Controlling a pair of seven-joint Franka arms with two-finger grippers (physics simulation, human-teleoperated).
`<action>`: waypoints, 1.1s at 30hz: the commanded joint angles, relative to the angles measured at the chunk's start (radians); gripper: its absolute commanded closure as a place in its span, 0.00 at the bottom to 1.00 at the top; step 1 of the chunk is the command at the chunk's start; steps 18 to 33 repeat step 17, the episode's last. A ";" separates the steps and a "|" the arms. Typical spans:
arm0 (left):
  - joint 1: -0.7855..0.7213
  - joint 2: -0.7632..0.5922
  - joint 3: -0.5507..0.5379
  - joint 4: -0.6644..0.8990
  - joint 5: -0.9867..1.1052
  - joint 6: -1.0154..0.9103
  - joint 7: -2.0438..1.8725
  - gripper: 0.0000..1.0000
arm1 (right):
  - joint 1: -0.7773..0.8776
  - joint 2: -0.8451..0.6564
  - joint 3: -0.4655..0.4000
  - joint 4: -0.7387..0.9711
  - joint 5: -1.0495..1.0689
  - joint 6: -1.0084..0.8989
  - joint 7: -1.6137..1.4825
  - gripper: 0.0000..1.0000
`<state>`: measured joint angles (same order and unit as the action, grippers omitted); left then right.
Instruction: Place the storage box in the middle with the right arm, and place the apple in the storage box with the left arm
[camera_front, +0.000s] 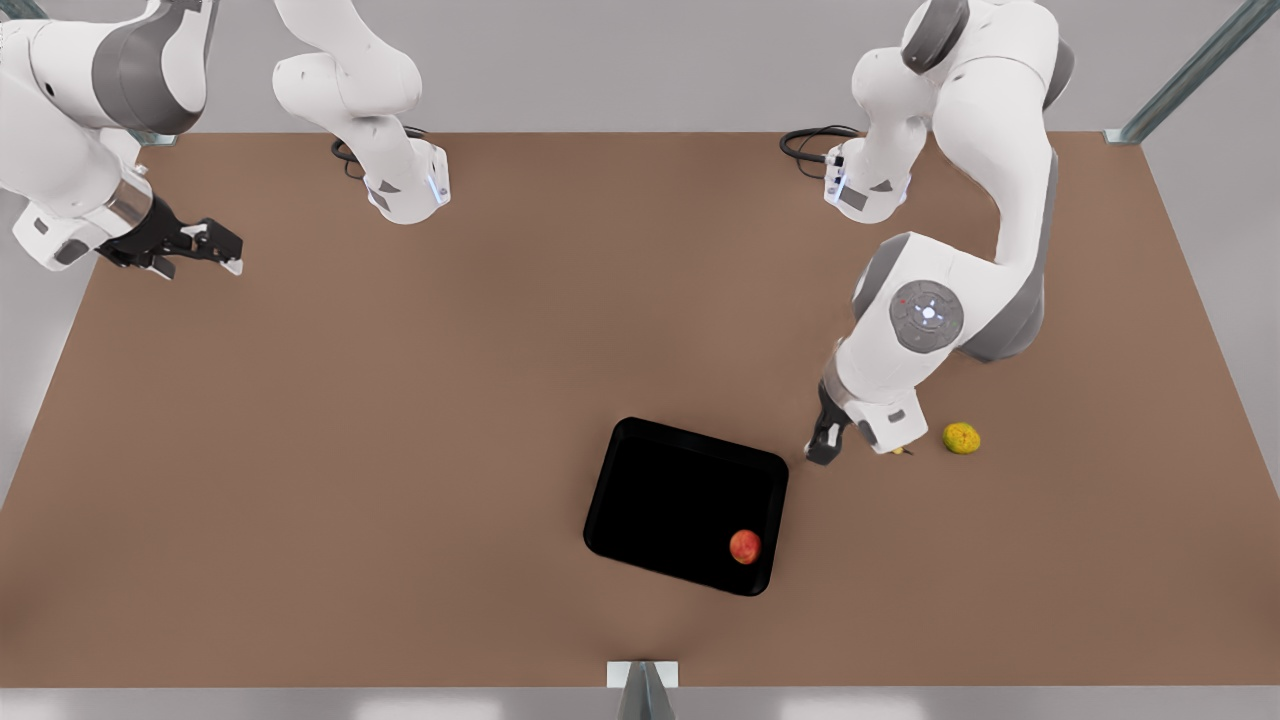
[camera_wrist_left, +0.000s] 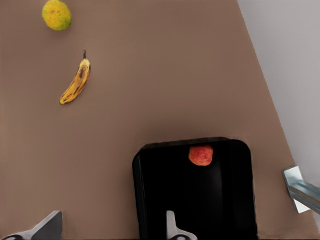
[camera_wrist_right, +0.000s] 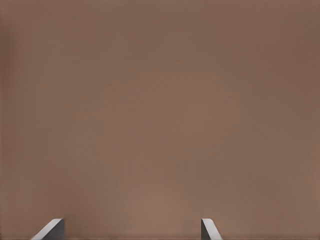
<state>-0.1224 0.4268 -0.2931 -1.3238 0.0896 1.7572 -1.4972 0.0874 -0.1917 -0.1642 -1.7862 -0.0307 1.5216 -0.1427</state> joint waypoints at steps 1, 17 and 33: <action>0.001 -0.032 0.005 -0.037 -0.048 0.008 0.061 0.00 | 0.000 0.000 0.000 -0.001 0.000 0.000 0.000 0.00; 0.055 -0.272 0.276 -0.130 -0.094 -0.298 1.470 0.00 | -0.002 -0.006 -0.001 -0.045 0.000 0.014 0.002 0.00; 0.055 -0.272 0.276 -0.130 -0.094 -0.298 1.470 0.00 | -0.002 -0.006 -0.001 -0.045 0.000 0.014 0.002 0.00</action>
